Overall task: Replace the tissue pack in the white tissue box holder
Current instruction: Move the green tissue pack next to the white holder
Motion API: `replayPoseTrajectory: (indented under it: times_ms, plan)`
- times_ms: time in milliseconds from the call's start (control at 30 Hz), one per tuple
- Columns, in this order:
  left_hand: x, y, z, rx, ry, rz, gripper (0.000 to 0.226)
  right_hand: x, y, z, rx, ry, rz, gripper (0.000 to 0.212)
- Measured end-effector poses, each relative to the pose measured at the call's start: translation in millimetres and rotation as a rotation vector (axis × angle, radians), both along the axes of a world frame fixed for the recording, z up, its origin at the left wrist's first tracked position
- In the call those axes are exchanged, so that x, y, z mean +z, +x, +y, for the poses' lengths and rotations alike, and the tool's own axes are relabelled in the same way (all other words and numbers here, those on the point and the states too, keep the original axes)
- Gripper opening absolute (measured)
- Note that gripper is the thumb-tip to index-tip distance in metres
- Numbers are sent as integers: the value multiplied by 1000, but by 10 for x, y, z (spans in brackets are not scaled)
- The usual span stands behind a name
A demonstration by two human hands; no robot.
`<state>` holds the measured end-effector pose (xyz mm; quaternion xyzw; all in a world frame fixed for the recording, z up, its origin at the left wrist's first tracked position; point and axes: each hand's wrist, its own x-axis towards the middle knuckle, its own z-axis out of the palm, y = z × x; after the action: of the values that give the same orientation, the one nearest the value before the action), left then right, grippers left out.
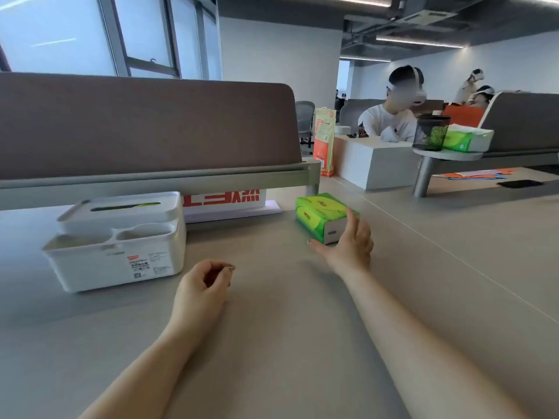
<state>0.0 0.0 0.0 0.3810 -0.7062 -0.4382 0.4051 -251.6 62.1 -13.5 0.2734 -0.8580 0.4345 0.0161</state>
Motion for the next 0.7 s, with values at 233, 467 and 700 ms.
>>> replayPoseTrajectory:
  times_ms: [233, 467, 700]
  plan:
    - [-102, -4, -97, 12, -21, 49, 11, -58, -280, -382, -96, 71, 104, 92]
    - [-37, 236, -304, 202, -224, 31, 18, -48, -289, -358, -52, -85, 139, 61]
    - [-81, 391, -234, 237, -60, 69, 14, -5, 193, -151, 45, -148, 132, 61]
